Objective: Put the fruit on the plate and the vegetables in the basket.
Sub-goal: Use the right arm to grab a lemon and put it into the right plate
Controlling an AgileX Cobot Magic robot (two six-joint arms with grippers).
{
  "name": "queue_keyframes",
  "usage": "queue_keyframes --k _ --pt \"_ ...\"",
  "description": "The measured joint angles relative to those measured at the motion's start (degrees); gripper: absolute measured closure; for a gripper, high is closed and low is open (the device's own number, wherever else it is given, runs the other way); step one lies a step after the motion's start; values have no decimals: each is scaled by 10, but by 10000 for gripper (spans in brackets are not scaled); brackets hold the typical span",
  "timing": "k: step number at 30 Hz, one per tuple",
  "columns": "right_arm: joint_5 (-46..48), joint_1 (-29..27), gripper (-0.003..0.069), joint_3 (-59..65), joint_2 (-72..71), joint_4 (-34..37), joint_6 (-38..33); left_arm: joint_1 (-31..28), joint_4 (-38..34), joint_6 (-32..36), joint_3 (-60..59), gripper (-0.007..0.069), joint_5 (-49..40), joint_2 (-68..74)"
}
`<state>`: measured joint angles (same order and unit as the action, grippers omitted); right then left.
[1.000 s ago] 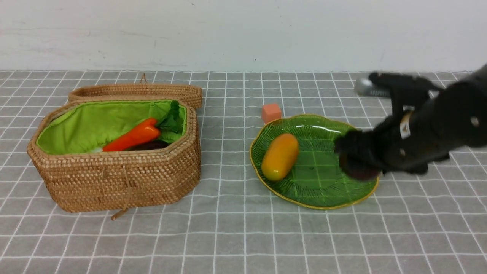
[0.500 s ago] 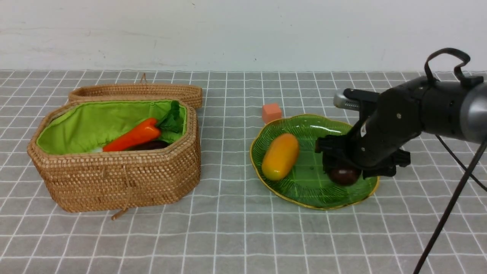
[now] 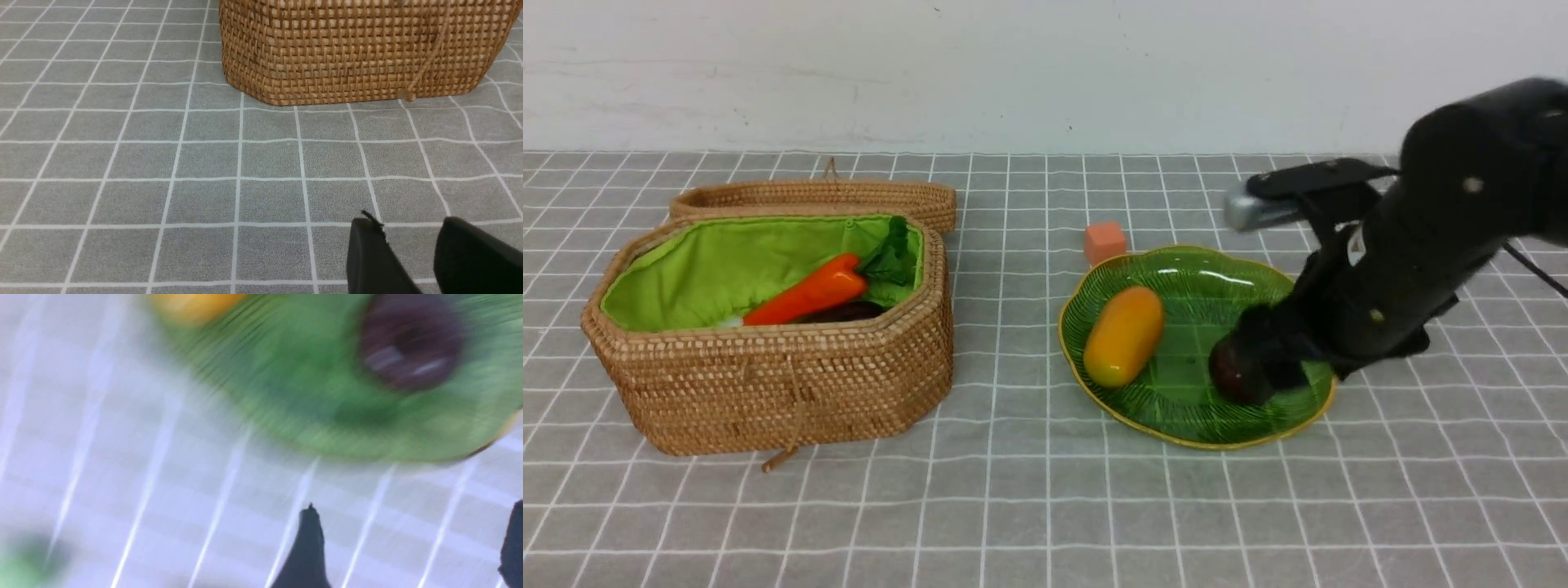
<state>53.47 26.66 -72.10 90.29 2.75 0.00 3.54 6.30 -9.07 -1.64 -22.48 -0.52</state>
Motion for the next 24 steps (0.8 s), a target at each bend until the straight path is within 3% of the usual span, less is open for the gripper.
queue_keyframes --k 4,10,18,24 --pt "23 90 84 90 -77 67 -122 0 0 0 0 387 0 0" --pt "-16 155 83 200 -102 69 -145 0 0 0 0 387 0 0" --pt "-154 161 81 296 -78 41 -147 0 0 0 0 387 0 0" --pt "-168 161 118 296 -64 45 -147 0 0 0 0 387 0 0"
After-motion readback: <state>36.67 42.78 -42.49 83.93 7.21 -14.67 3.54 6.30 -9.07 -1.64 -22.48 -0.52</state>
